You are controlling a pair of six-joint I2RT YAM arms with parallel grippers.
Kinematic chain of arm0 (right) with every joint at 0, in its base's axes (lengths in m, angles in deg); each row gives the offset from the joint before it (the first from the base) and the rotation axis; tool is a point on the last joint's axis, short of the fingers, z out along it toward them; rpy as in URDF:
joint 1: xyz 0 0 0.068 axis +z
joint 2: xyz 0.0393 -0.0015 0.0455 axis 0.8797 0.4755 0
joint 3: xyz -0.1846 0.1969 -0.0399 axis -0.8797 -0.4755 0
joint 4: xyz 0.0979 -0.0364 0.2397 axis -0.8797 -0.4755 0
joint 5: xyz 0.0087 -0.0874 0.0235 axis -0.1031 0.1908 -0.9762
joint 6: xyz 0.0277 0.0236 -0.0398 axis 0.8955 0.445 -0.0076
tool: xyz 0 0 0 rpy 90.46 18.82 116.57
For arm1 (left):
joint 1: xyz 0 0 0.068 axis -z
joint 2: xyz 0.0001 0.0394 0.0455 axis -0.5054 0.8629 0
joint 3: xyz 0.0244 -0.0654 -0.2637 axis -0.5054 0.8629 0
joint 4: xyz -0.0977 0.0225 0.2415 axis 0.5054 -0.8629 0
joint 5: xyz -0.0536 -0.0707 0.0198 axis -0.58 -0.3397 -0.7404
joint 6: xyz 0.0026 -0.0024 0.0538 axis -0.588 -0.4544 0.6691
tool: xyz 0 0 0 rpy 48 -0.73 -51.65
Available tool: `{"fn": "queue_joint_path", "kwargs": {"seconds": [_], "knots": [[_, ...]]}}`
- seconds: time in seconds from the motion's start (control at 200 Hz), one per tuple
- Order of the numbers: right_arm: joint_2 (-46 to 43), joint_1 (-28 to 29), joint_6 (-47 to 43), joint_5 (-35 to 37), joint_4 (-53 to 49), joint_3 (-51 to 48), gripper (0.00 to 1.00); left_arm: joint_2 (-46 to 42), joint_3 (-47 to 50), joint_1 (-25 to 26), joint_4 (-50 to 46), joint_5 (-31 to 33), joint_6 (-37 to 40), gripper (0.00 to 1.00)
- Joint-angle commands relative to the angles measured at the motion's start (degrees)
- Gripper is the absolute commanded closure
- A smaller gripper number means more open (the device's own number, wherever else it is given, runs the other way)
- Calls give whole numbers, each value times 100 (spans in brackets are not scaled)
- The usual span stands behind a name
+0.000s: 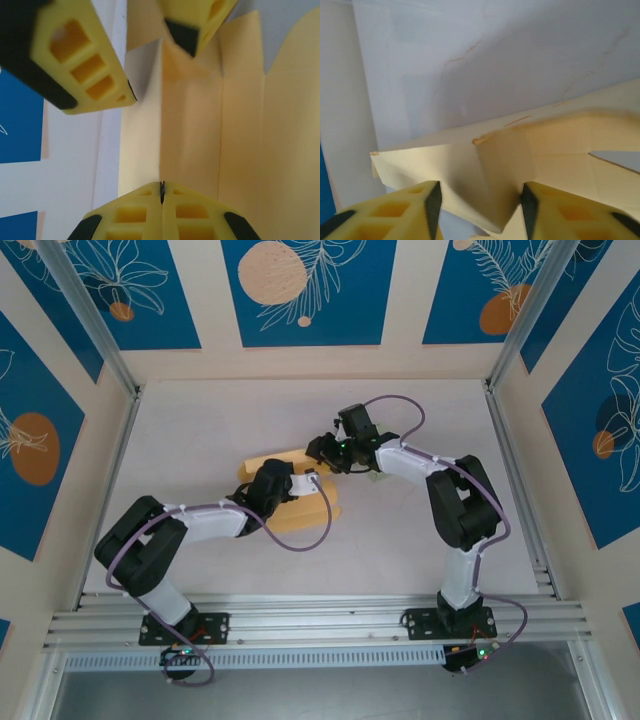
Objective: Fold the paper box
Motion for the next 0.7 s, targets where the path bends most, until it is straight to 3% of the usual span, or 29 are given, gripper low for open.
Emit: {"fn": "queue_joint_path", "kwargs": {"seconds": [0.0,0.125,0.245,0.33,0.695], "knots": [[228,-48,321,-709,814,45,68,90,-162,-48,-194,-305,-181,100],[166,-58,303,-703,793,-140,71,118,-171,-92,-231,-264,-234,100],[-151,-106,105,-638,554,-377,60,101,-145,-125,-239,-262,-291,100],[-551,-106,-217,-338,124,-496,54,98,-145,-155,-283,-268,-260,100],[-2561,8,-850,1278,-1024,-1809,47,-52,-101,-368,-328,-527,-271,100]]}}
